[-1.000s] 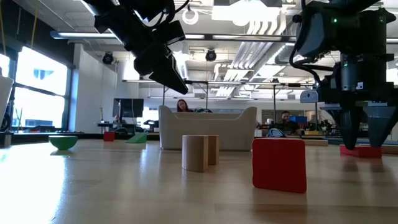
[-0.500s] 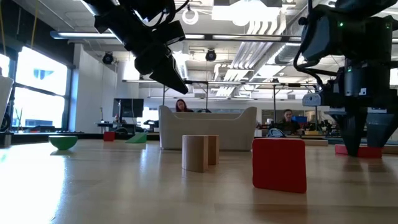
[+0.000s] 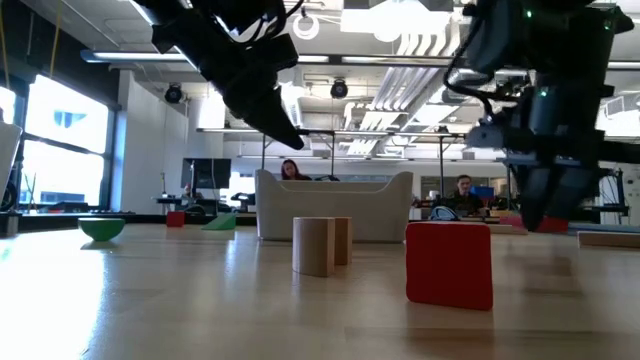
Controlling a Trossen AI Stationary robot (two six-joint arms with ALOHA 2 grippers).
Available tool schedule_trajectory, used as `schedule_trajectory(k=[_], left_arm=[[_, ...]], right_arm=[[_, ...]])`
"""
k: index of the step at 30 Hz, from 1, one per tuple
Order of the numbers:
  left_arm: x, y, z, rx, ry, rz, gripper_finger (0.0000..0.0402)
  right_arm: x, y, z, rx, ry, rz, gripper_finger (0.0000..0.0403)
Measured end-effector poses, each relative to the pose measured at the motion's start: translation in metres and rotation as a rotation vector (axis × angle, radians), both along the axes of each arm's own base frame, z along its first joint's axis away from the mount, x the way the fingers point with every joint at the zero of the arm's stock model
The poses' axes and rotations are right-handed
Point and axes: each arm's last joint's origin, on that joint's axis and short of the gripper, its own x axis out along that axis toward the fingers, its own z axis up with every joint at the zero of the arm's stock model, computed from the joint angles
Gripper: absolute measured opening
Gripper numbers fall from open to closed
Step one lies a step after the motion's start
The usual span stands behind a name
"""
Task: Sort & place blocks by color
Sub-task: Put the top red rectangular block into the transparent bin
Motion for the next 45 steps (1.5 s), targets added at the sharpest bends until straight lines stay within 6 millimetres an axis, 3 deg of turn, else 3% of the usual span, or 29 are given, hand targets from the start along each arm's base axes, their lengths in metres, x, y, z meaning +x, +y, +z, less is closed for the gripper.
schedule_trajectory(k=[7, 19, 27, 34, 45], left_arm=[[0.0, 0.002, 0.001, -0.053, -0.035, 0.06, 0.0207], [-0.008, 0.001, 0.013, -0.084, -0.07, 0.092, 0.0204], [-0.023, -0.003, 0.026, -0.108, -0.046, 0.111, 0.0204], [-0.035, -0.01, 0.024, -0.165, 0.05, 0.148, 0.0204], [-0.037, -0.026, 0.021, -0.146, 0.101, 0.123, 0.0204]], right_arm=[[0.016, -0.003, 0.018, -0.069, -0.06, 0.091, 0.0103], [0.043, -0.031, 0.054, -0.236, -0.128, 0.194, 0.0103], [0.056, -0.06, 0.075, -0.348, -0.148, 0.223, 0.0103], [0.067, -0.091, 0.084, -0.441, -0.217, 0.249, 0.0103], [0.074, -0.134, 0.095, -0.567, -0.295, 0.23, 0.0103]])
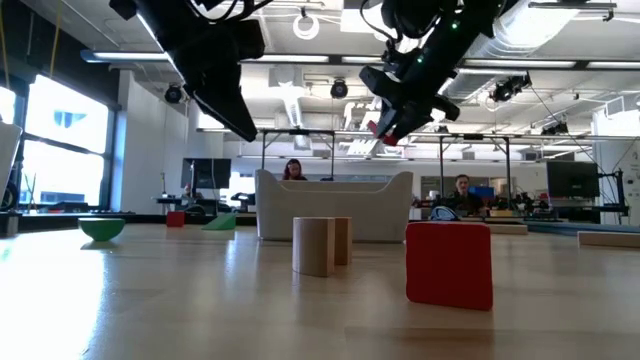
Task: Sort & place blocks by color
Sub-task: Put the top red rectangular block into the transparent bin
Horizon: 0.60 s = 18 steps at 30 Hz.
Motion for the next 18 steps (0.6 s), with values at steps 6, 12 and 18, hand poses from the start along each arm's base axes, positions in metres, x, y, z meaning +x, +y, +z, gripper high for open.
schedule_trajectory(k=[6, 12, 18], left_arm=[[-0.001, 0.002, 0.0, 0.054, 0.015, 0.011, 0.0204], [-0.002, 0.01, 0.0, 0.082, 0.025, 0.038, 0.0204], [-0.004, 0.018, 0.0, 0.092, 0.033, 0.054, 0.0204]], right_arm=[[0.002, -0.019, 0.008, -0.07, -0.069, -0.009, 0.0103], [0.005, -0.035, 0.019, -0.145, -0.159, -0.019, 0.0103], [0.005, -0.047, 0.027, -0.223, -0.198, -0.017, 0.0103]])
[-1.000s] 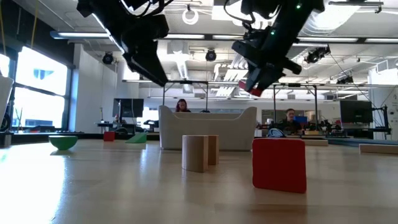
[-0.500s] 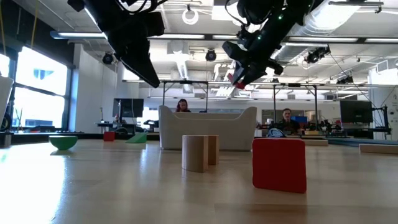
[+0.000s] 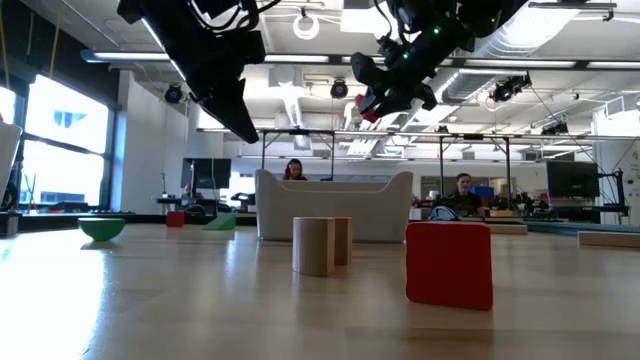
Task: Sort & place blocks by color
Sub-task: Put the top red rectangular block into the transparent bin
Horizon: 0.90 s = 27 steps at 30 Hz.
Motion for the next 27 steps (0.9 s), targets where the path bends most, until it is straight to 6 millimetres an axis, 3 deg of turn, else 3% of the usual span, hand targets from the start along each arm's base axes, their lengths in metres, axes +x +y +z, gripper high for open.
schedule_trajectory(k=[6, 16, 27], left_arm=[[-0.001, 0.007, 0.0, 0.0, -0.001, 0.026, 0.0204], [-0.002, 0.009, 0.0, 0.011, 0.005, 0.014, 0.0204], [-0.002, 0.009, 0.0, 0.011, 0.008, 0.013, 0.0204]], right_arm=[[0.002, -0.008, -0.003, -0.002, 0.018, 0.099, 0.0103], [0.022, -0.017, -0.053, 0.089, 0.149, 0.133, 0.0103], [0.025, -0.03, -0.085, 0.173, 0.211, 0.118, 0.0103]])
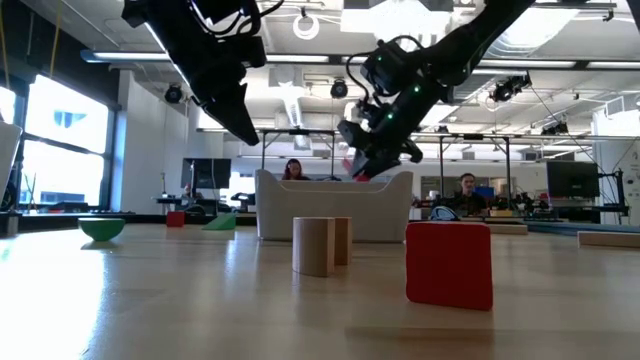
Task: Sort & place blocks by color
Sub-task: Put the top red rectangular block into the transparent bin, then put the top green cube block into the top white bin
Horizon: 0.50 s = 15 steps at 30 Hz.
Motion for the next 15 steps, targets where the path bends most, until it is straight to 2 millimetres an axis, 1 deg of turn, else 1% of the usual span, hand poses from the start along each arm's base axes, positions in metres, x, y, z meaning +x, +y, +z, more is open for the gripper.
schedule_trajectory(k=[4, 11, 15], left_arm=[[-0.001, 0.0, -0.001, -0.002, 0.011, 0.003, 0.0204], [-0.005, 0.012, -0.001, -0.003, 0.025, 0.05, 0.0204], [-0.011, 0.022, -0.003, -0.015, 0.049, 0.098, 0.0204]], right_arm=[[-0.002, -0.003, -0.003, 0.013, 0.02, -0.006, 0.011], [-0.004, -0.004, -0.004, -0.008, 0.042, -0.029, 0.0176], [-0.004, -0.004, -0.004, -0.008, 0.043, -0.028, 0.0189]])
